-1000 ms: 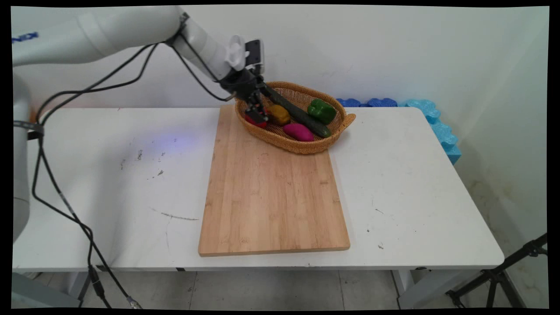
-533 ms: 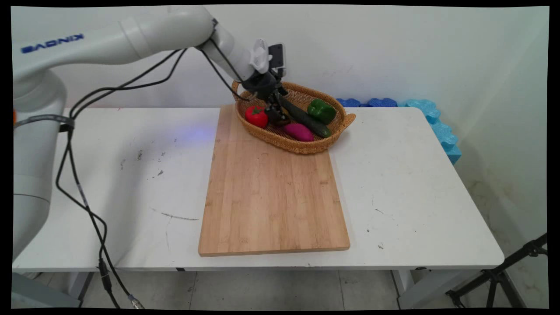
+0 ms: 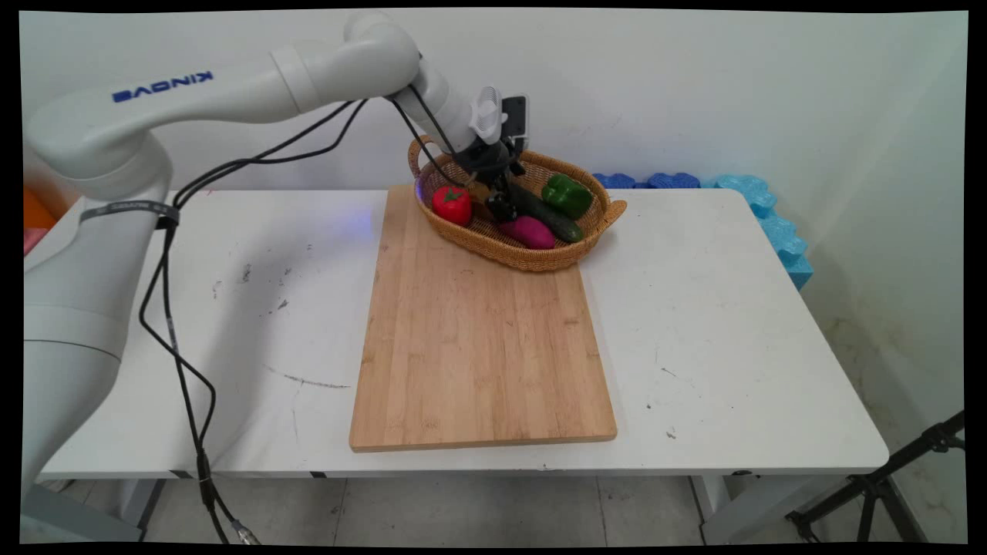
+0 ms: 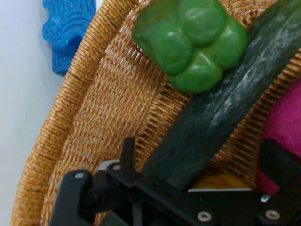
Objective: Pick up the cucumber from the vegetable basket
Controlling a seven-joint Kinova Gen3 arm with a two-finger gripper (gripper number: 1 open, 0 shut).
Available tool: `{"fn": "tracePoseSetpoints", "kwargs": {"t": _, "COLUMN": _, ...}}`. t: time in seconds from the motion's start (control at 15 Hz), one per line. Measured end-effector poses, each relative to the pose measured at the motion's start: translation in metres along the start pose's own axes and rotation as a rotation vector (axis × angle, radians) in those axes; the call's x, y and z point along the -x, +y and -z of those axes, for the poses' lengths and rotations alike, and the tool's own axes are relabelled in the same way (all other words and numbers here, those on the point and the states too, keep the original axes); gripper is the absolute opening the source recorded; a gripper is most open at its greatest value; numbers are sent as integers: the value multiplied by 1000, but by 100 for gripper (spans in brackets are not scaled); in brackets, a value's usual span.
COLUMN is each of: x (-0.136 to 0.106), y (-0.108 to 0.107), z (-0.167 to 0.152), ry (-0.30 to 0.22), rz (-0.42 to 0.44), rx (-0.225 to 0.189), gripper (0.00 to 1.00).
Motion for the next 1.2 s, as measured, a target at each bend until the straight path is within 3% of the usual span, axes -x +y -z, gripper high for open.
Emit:
{"fn": "tracePoseSetpoints", "kwargs": {"t": 0.8, "x": -8, "y": -8, "z": -33, "ry": -32, "rz": -71, "rx": -3, "gripper": 100}}
{"fn": "tracePoseSetpoints", "kwargs": {"t": 0.87, "x": -8, "y": -8, "z": -33, "ry": -33, "rz": -75, "rx": -3, "gripper": 0}}
{"fn": "tracePoseSetpoints", "kwargs": {"t": 1.2, "x": -9, "y": -5, "z": -33, "ry": -39, "rz": -89, "rx": 1, "gripper": 0}}
